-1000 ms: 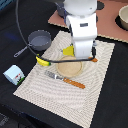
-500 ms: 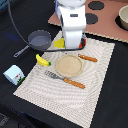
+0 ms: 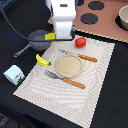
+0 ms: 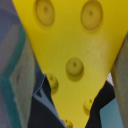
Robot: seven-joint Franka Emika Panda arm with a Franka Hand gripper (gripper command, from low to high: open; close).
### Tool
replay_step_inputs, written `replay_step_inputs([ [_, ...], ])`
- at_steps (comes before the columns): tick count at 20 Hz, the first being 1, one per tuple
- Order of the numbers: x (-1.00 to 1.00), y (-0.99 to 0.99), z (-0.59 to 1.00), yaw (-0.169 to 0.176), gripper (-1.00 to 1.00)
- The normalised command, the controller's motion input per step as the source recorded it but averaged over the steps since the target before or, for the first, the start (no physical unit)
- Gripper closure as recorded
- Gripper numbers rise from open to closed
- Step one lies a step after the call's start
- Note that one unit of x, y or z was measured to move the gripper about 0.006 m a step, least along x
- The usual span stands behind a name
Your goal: Interact with the objects in diverse but meaningful ways.
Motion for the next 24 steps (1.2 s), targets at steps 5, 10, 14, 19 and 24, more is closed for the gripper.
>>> replay_step_inputs([
  [5, -0.97, 0.25, -0.2, -0.024, 1.0],
  [10, -0.99, 0.29, -0.35, -0.018, 1.0],
  [14, -0.95, 0.29, -0.44, -0.016, 1.0],
  [19, -0.85, 0.15, -0.49, -0.021, 1.0],
  [24, -0.48, 0.01, -0.31, -0.03, 1.0],
])
